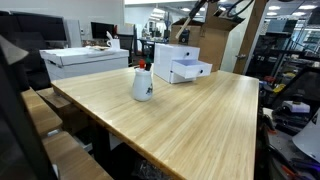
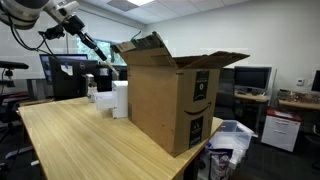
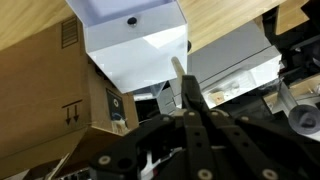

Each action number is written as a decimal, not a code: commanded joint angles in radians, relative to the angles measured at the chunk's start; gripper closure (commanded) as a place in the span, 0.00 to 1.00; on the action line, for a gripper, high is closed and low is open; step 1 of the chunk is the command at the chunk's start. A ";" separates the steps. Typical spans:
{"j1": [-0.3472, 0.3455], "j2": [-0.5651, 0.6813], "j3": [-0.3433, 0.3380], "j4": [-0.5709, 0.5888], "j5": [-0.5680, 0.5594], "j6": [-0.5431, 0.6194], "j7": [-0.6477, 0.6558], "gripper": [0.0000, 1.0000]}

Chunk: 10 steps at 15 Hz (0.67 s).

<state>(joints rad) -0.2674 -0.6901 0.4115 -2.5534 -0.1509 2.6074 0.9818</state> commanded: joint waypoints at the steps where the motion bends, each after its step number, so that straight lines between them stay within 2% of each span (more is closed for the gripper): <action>1: 0.040 -0.069 -0.034 -0.010 -0.028 -0.123 -0.030 0.97; 4: 0.091 -0.084 -0.053 -0.004 -0.013 -0.229 -0.036 0.97; 10: 0.166 -0.065 -0.057 -0.009 -0.005 -0.323 -0.024 0.97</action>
<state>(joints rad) -0.1350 -0.7611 0.3676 -2.5539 -0.1623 2.3153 0.9740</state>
